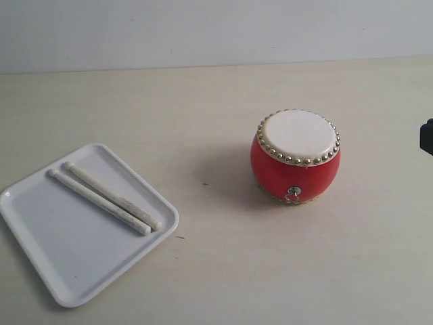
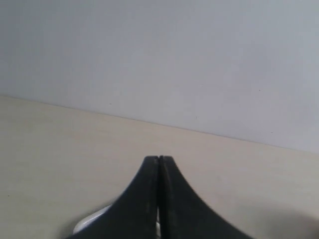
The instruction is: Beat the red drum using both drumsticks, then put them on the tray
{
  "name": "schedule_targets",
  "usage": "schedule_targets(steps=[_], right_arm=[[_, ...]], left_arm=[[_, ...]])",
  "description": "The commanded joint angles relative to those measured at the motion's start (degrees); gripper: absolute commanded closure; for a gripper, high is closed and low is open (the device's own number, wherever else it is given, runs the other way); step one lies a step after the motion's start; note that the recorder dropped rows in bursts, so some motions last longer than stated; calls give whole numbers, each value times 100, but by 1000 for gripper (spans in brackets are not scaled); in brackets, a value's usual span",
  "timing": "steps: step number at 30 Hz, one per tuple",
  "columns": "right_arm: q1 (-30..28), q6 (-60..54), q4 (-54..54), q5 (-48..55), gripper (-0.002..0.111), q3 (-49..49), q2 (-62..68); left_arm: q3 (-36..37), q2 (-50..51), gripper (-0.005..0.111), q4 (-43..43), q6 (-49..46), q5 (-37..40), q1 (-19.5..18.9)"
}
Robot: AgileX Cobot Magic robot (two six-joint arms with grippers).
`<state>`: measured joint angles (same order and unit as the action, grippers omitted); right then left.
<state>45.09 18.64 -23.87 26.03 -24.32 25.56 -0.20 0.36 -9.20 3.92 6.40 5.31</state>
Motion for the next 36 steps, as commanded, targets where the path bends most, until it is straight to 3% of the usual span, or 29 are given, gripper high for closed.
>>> schedule_targets(steps=[1,10,36], right_arm=[[-23,-3,-26,-62,108,27,-13],[-23,8,-26,-62,108,27,-13],[-23,8,-25,-62,108,27,-13]], left_arm=[[20,-36,107,40,83,22,31],[20,-36,107,600,123,124,31],[20,-36,107,597,82,132,31]])
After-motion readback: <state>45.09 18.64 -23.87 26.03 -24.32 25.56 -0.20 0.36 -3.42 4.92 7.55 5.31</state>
